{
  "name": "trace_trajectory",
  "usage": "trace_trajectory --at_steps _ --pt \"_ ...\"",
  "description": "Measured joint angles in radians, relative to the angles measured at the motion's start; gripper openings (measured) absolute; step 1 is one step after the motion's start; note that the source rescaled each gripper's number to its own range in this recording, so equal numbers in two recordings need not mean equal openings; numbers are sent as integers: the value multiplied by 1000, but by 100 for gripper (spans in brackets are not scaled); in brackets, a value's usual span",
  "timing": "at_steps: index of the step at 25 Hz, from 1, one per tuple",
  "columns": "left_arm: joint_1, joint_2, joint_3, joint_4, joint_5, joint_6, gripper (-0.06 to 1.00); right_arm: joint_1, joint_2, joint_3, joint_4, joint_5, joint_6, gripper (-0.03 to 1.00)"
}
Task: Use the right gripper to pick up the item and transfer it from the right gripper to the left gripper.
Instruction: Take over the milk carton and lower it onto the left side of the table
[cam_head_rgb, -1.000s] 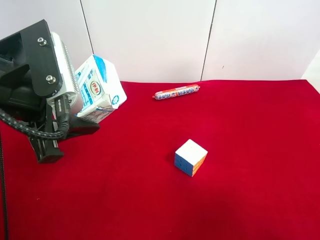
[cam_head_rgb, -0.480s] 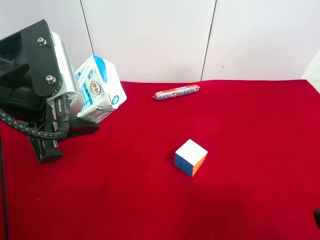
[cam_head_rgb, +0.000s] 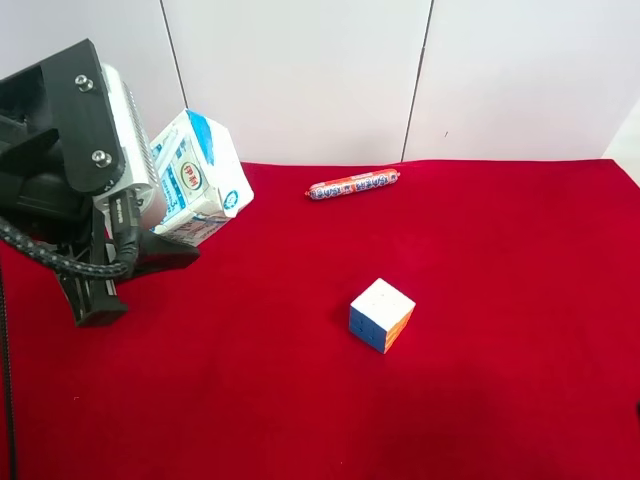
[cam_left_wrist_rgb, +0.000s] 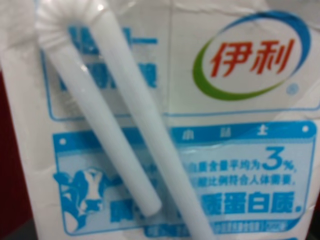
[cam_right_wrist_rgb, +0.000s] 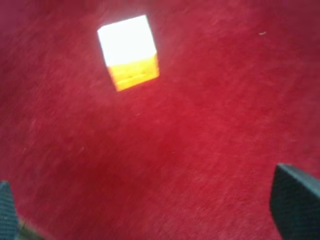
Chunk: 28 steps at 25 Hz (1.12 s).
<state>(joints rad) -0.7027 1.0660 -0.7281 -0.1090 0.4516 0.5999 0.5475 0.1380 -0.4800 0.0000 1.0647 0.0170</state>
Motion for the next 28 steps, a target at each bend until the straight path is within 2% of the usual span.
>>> trace_trajectory --at_steps 7,11,17,21,23,28 --pt "0 0 0 0 0 0 0 -278 -139 0 0 0 7 100" --pt "0 0 0 0 -5 0 0 -377 -139 1 0 0 7 100" --pt "0 15 0 -3 -57 -1 0 -403 -139 1 0 0 7 100" --pt "0 33 0 -6 -53 -21 0 -403 -139 1 0 0 7 100" --pt "0 41 -6 -6 -24 -57 0 -403 -139 1 0 0 7 100" --pt "32 93 -84 8 141 -154 0 -403 -139 1 0 0 8 100"
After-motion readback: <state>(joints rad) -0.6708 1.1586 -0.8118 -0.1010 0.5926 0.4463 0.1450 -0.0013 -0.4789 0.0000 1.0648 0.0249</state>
